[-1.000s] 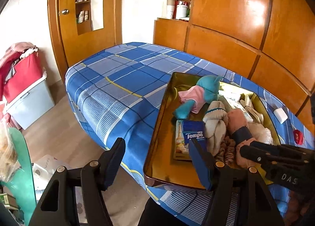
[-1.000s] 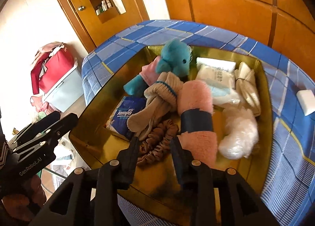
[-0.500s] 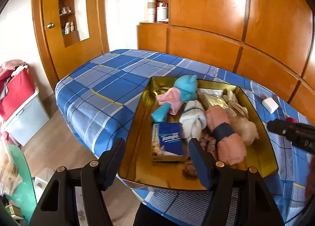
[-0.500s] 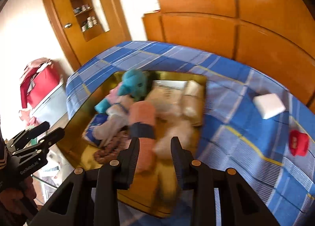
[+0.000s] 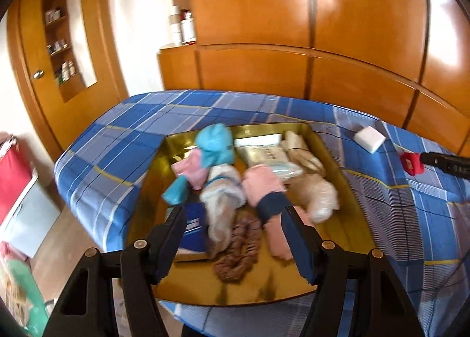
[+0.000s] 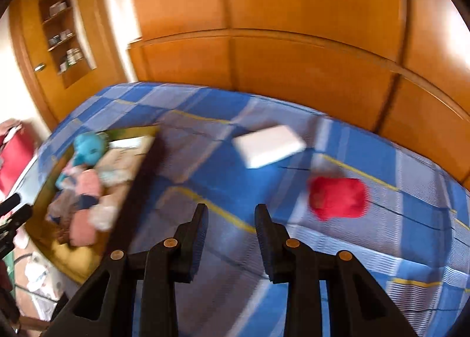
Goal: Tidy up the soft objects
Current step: 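Move both grippers back toward the white foam bar and red slipper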
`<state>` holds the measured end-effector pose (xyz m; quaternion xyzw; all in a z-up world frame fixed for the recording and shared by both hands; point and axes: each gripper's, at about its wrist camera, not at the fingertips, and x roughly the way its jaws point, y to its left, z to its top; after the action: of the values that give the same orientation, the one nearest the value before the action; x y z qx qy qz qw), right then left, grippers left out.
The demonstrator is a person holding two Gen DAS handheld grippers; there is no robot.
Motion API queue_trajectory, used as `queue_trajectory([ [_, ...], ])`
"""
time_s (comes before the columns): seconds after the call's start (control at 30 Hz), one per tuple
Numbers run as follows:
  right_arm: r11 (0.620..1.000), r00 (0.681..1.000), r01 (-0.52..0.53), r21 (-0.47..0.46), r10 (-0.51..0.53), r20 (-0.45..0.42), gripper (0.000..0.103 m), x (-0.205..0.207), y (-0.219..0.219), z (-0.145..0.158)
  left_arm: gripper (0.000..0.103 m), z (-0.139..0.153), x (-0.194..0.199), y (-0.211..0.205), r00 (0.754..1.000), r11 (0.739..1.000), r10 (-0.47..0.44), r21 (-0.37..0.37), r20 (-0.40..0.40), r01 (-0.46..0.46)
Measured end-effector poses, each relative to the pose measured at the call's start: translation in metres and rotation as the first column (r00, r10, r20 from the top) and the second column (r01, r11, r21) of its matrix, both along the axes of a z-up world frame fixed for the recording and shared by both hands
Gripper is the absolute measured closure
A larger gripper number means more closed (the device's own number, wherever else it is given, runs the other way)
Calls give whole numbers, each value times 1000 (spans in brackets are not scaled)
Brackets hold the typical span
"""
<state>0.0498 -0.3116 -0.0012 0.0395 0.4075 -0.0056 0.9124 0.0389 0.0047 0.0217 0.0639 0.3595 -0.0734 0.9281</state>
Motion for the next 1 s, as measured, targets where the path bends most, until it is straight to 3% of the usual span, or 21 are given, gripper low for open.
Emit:
queue_trajectory([
  [0.2, 984, 985, 172, -42, -171, 20, 71, -13, -65, -9, 36, 3, 8, -42, 997, 996, -81, 27, -14, 81],
  [0.33, 950, 950, 310, 38, -311, 6, 71, -23, -112, -24, 36, 3, 15, -72, 988, 988, -149, 29, -34, 150],
  [0.5, 904, 911, 412, 118, -409, -44, 71, -28, -143, -31, 36, 0, 32, -114, 973, 975, -217, 30, -77, 219],
  [0.6, 894, 905, 425, 143, -422, -53, 71, -30, -146, -31, 36, -5, 45, -143, 958, 962, -266, 30, -109, 270],
  [0.9, 902, 921, 389, 189, -389, -36, 71, -31, -142, -22, 9, -27, 103, -241, 900, 898, -397, 129, -178, 421],
  [1.0, 899, 921, 387, 204, -386, -43, 71, -31, -142, -22, 9, -37, 127, -271, 884, 878, -426, 148, -192, 455],
])
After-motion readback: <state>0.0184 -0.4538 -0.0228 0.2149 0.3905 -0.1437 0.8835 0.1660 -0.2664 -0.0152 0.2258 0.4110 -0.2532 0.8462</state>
